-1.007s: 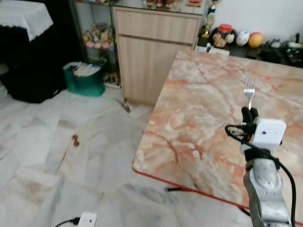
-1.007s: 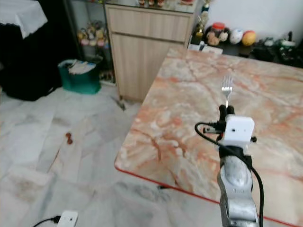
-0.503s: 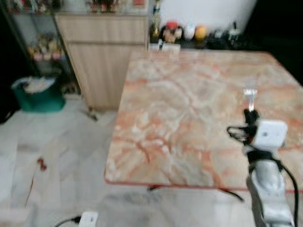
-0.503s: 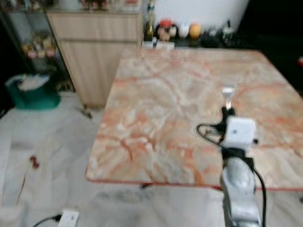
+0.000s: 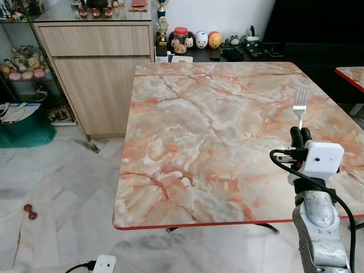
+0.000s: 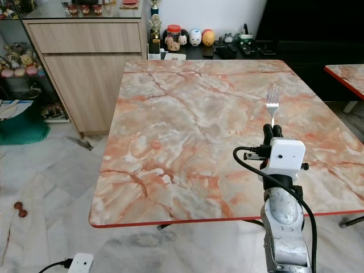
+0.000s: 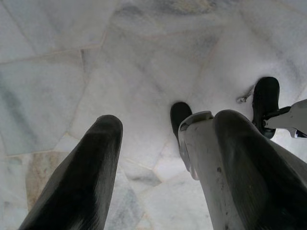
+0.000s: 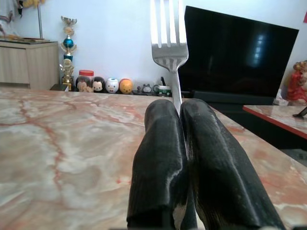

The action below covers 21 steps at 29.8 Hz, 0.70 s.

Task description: Setting the table

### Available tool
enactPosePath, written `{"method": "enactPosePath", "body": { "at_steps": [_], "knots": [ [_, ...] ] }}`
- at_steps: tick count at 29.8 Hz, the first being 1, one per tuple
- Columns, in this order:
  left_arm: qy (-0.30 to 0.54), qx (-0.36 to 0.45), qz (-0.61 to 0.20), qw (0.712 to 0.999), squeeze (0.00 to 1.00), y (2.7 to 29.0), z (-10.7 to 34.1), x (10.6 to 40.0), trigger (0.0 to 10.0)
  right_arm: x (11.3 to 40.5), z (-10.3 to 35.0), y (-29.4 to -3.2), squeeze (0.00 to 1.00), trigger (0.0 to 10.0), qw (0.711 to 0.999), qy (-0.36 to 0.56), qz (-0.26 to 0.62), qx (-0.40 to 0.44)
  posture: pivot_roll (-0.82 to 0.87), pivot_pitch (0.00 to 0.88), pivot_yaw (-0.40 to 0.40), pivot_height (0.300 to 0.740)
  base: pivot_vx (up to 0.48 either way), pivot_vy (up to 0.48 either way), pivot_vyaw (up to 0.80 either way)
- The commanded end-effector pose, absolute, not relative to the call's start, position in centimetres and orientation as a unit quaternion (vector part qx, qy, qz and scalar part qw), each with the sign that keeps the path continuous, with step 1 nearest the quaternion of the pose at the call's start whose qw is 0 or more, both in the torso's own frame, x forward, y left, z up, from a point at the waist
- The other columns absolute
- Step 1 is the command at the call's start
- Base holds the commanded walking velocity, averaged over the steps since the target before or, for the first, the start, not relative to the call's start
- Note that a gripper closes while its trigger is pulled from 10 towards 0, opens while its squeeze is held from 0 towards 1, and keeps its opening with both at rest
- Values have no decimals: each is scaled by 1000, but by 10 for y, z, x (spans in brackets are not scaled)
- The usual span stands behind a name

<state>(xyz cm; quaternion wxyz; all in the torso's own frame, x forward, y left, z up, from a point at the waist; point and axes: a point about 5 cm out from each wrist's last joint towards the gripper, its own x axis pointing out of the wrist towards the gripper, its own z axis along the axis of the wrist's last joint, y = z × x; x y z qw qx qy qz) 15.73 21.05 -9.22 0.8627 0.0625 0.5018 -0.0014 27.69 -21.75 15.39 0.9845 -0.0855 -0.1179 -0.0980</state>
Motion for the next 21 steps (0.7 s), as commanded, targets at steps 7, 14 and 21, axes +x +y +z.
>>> {"method": "enactPosePath", "body": {
  "at_steps": [7, 14, 21],
  "knots": [
    [508, 63, -4, 859, 0, 208, -94, 155, 10000, 280, 168, -216, 0, 10000, 980, -144, -97, -99, 24, 0, -29, 740, 0, -427, 0],
    [509, 63, -4, 859, 0, 209, -94, 155, 10000, 280, 169, -214, 0, 10000, 980, -144, -90, -108, 22, 0, -28, 740, 0, -427, 0],
    [509, 65, -6, 858, 0, 209, -94, 155, 10000, 280, 171, -213, 0, 10000, 979, -148, -87, -113, 18, 0, -28, 740, 0, -428, 0]
  ]
}}
